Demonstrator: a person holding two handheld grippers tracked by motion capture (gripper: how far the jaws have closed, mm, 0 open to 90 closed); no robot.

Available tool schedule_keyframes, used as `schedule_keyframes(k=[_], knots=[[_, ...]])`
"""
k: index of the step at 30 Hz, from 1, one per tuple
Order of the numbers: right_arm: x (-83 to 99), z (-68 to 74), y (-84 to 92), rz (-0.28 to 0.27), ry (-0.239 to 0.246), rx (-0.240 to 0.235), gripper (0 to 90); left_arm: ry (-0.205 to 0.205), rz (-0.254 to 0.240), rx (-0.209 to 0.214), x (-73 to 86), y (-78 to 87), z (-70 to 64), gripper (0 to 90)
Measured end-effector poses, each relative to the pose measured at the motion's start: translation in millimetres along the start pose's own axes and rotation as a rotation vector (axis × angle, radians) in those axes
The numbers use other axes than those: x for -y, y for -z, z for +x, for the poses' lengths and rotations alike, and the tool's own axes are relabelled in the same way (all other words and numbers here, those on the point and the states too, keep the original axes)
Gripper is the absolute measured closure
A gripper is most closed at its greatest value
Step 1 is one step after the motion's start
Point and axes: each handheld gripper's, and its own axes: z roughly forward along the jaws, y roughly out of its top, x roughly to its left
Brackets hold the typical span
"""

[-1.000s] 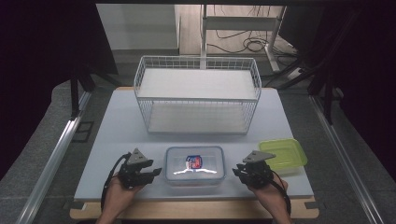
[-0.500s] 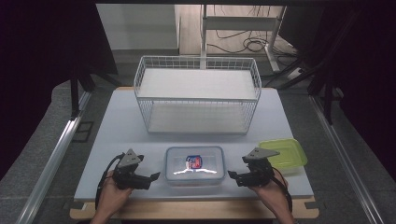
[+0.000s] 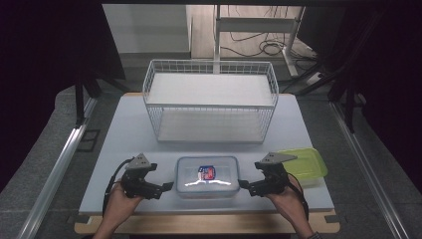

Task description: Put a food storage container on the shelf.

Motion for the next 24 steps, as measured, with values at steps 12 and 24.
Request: schedule_keyframes(k=[12,24], knots=[[-20.3,7.7,-23.6,0.061,-0.036,-0.046,0.7,0.004,0.036,0.103,-25.1,-26.4,-4.1,1.5],[-17.0,-2.4,-51.4,0.133,-0.188,-0.195,1.2,0.108,0.099,0.241,-18.9,-52.0,0.8,0.0]])
